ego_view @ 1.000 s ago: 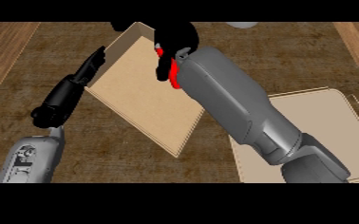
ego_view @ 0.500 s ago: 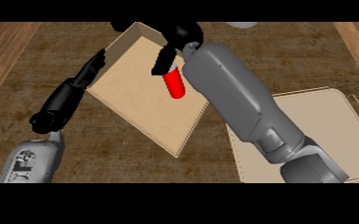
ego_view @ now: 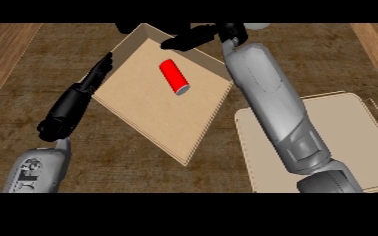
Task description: Pick the can from the tray and place it in the cardboard box
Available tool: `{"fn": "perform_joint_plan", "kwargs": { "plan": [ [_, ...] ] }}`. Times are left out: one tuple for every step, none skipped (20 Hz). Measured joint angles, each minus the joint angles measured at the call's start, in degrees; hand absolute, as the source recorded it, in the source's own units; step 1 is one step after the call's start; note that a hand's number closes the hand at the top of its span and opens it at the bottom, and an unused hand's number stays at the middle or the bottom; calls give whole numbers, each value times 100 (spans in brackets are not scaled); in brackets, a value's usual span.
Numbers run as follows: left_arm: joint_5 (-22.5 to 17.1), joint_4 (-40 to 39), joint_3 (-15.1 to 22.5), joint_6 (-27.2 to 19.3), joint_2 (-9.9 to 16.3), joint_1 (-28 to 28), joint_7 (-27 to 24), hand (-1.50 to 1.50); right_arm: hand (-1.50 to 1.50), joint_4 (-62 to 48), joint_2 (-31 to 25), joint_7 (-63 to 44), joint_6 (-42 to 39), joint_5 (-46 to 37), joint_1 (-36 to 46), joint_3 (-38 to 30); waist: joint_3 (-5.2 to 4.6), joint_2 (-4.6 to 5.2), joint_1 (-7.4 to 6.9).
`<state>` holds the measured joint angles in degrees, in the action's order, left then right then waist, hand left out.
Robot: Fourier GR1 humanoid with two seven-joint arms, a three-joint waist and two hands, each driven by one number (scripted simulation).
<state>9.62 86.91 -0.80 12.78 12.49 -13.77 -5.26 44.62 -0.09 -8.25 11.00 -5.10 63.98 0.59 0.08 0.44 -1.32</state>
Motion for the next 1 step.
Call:
{"fn": "perform_joint_plan", "kwargs": {
  "plan": [
    [-41, 16, -39, 60, 50, 44, -21, 0, -150, -35, -6, 123, 67, 64, -43, -117, -2, -3, 5]
  ]
}}
